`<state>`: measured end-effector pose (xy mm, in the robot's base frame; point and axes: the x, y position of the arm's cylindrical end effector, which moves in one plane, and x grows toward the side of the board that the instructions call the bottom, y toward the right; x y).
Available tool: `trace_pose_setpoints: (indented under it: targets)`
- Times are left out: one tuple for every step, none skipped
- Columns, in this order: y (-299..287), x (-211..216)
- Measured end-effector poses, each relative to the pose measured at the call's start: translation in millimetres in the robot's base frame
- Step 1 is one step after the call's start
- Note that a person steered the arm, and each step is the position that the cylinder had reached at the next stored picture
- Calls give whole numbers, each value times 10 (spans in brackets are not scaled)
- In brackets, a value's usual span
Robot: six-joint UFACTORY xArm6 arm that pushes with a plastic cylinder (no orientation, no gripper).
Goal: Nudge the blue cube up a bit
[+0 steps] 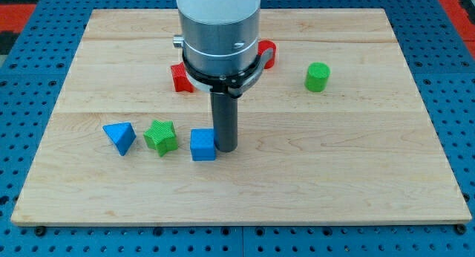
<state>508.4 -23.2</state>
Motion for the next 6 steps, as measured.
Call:
trace_pose_setpoints:
  targets:
    - [-5,0]
    - [37,10]
    - [259,242]
    - [215,577]
    - [-95,581]
    - [-258,394]
